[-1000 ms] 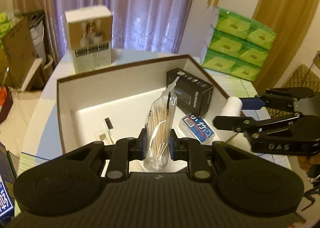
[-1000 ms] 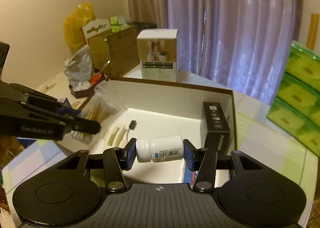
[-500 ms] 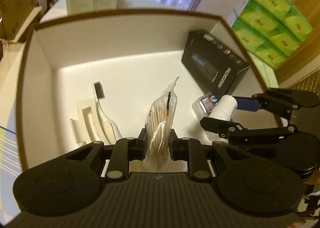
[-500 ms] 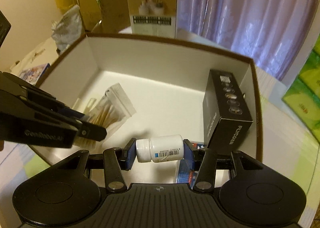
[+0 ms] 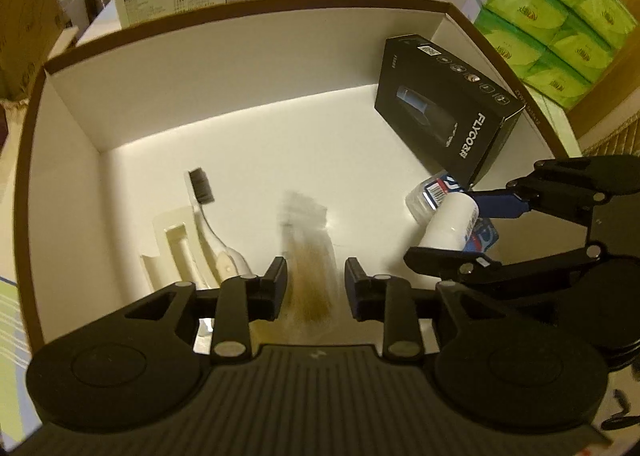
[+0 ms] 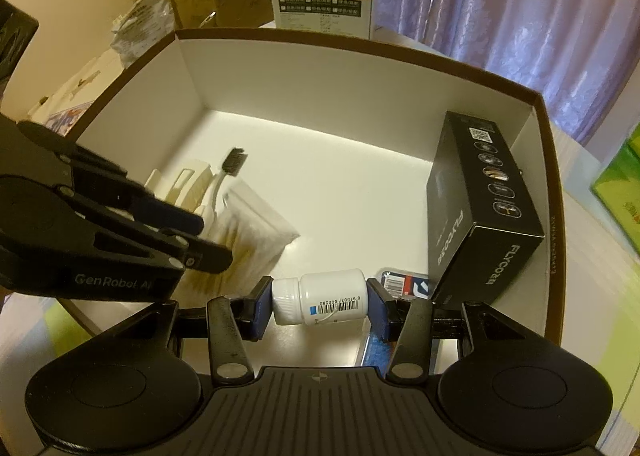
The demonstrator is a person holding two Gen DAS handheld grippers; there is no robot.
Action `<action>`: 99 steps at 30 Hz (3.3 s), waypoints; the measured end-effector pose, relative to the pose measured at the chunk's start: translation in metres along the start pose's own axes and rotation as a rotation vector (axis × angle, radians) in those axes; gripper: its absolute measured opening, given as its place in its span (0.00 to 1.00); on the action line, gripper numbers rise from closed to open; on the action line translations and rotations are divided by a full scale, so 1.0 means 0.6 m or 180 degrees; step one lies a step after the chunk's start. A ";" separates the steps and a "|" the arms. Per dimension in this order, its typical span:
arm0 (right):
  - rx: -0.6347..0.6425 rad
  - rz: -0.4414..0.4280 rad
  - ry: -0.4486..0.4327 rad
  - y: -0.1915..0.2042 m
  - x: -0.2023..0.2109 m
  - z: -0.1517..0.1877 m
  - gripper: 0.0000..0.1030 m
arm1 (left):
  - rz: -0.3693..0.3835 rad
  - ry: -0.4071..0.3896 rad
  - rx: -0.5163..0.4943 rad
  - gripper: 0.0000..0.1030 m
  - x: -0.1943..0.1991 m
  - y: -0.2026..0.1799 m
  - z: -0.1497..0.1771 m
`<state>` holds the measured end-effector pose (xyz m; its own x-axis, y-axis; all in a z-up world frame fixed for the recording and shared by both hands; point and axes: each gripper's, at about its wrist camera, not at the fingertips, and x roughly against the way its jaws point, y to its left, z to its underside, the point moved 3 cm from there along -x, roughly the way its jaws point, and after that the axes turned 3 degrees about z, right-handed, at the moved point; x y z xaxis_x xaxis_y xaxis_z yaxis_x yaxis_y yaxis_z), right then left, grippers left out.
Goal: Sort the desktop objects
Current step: 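Carry the pill bottle with the right tool while the left tool carries the swab bag into the brown box, then open the right tool releasing the pill bottle while the left tool releases the swab bag inside, then withdraw both open tools from the brown box back toward the table items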
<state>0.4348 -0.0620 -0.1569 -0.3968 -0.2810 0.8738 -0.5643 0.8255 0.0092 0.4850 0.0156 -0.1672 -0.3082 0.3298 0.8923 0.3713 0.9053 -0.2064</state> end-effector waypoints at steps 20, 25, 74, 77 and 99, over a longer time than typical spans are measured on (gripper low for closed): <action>0.0095 -0.0060 -0.0081 0.026 0.001 0.003 0.74 | -0.0302 -0.0158 -0.0097 0.49 0.038 0.025 0.000; 0.0032 -0.0082 -0.0137 0.024 0.021 0.004 0.86 | -0.0372 -0.0181 -0.0147 0.66 0.050 0.025 0.008; -0.0609 0.0132 -0.1117 0.078 0.312 0.147 0.98 | -0.0706 -0.1123 -0.0107 0.89 0.320 -0.079 0.180; -0.0647 0.0101 -0.1153 0.086 0.327 0.168 0.98 | -0.0742 -0.1142 -0.0086 0.89 0.330 -0.090 0.199; -0.0716 0.0143 -0.1180 0.106 0.401 0.304 0.98 | -0.0918 -0.1372 -0.0114 0.99 0.377 -0.178 0.314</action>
<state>0.1717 -0.1666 -0.0347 -0.6735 -0.3653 0.6426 -0.3851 0.9155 0.1168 0.2107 0.0441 -0.0192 -0.7323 0.1555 0.6630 0.2455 0.9684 0.0440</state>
